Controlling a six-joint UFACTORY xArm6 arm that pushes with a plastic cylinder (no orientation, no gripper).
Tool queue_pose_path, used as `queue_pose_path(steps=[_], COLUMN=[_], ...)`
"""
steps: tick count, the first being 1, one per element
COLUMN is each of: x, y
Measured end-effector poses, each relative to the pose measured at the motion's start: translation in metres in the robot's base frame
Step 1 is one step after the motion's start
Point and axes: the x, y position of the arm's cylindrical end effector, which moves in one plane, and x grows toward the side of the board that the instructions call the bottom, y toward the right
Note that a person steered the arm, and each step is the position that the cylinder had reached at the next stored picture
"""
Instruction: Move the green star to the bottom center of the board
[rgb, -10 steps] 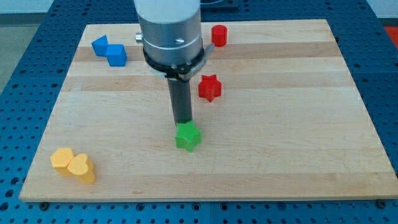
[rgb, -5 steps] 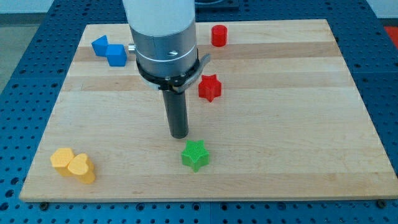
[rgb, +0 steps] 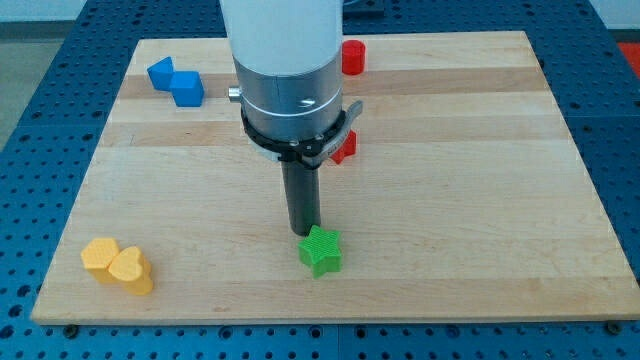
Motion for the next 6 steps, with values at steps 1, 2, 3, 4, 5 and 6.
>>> queue_pose_path(steps=[1,2,3,4,5,6], x=[0.006,0.008,0.014,0.017,0.015,-0.029], y=[0.000,0.000,0.002,0.003,0.003,-0.020])
